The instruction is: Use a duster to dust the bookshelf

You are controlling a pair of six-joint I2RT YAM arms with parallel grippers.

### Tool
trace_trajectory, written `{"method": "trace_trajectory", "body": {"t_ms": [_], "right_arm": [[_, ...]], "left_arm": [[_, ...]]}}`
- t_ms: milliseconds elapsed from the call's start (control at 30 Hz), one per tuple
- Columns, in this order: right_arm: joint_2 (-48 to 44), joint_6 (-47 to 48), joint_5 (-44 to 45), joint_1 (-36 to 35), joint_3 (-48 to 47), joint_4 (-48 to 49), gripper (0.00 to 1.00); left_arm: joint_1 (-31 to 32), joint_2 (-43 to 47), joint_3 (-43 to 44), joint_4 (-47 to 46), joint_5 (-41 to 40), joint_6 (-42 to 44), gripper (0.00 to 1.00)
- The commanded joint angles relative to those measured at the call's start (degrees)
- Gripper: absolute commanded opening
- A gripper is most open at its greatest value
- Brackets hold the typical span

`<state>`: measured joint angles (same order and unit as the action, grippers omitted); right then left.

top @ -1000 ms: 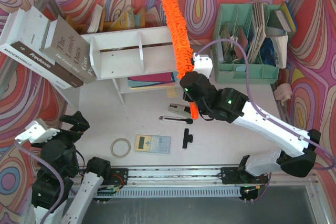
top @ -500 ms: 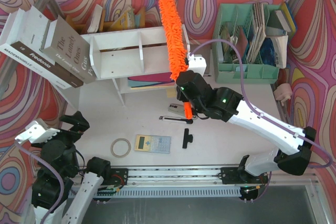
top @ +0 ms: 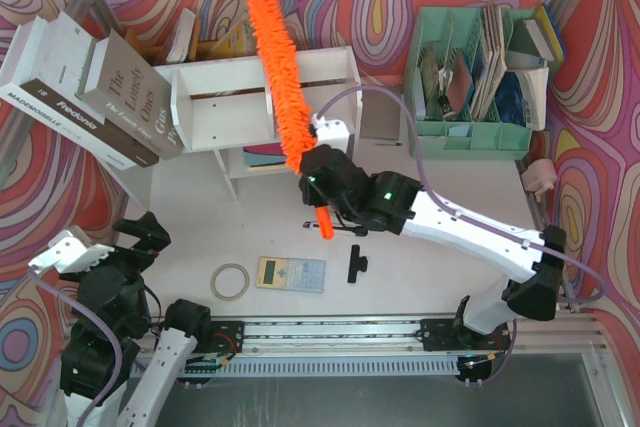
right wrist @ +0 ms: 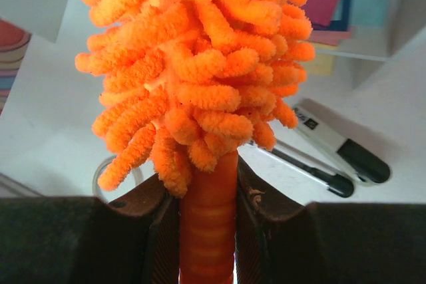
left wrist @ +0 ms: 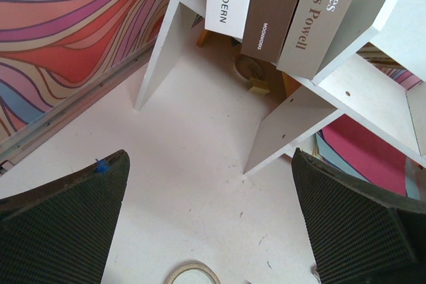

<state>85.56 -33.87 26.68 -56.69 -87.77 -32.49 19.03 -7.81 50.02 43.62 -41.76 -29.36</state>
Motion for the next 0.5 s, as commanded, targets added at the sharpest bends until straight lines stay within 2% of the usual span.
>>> {"method": "trace_trajectory", "body": {"t_ms": [0,167,467], "right_arm": [[2.7,0.8,-2.5,-3.3,-4.0,4.2,0.0],[3.3,0.0,1.1,-4.2,-4.6,2.8,0.0],[-6.2,-3.7,12.5,-1.5,1.8,-3.8,0.0]], "left_arm": [[-0.1,-0.1,-0.6,0.0,0.3,0.2,0.99],[-0.1,0.2,-0.7,0.1,0.2,0.1,0.99],[0.0,0.3,-0.6,0.0,0.4,0.1,0.99]]}}
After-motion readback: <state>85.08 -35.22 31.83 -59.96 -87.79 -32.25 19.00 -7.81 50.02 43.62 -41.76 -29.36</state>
